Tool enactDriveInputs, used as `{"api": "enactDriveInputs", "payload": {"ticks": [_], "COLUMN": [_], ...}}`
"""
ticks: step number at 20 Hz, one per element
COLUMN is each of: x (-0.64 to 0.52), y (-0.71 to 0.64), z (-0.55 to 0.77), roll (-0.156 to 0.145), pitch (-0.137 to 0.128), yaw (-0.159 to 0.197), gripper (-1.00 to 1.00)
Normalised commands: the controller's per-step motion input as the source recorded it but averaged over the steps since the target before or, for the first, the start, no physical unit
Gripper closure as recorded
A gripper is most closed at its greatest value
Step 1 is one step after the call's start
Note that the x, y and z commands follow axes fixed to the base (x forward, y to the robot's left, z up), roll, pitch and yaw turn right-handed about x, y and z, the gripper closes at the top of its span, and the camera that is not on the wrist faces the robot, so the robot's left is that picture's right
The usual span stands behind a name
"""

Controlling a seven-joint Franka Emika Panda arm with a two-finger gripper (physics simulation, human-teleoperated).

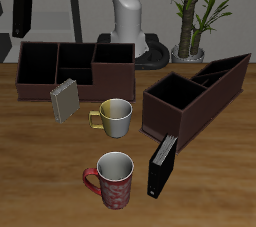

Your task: Place the right black book into the back desk caddy's back compartment

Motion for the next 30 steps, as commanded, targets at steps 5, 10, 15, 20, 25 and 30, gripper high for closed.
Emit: {"api": "enactDriveInputs", "payload": {"ticks": [5, 10, 15, 20, 25, 30], "x": [-0.30, -0.35, -0.21, -0.09, -0.12, -0.10], "y": [0.07, 0.10, 0.16, 0.26, 0.43, 0.24], "z": [-0.01, 0.02, -0.02, -0.02, -0.18, -0.23], "roll": [-0.002, 0.004, 0.045, 0.091, 0.156, 0.072], "pitch": [-0.002, -0.024, -0.002, 0.014, -0.005, 0.053], "yaw": [-0.004, -0.041, 0.012, 0.094, 0.236, 0.241], "gripper": [1.00, 1.00, 1.00, 1.00, 1.00, 1.00]}}
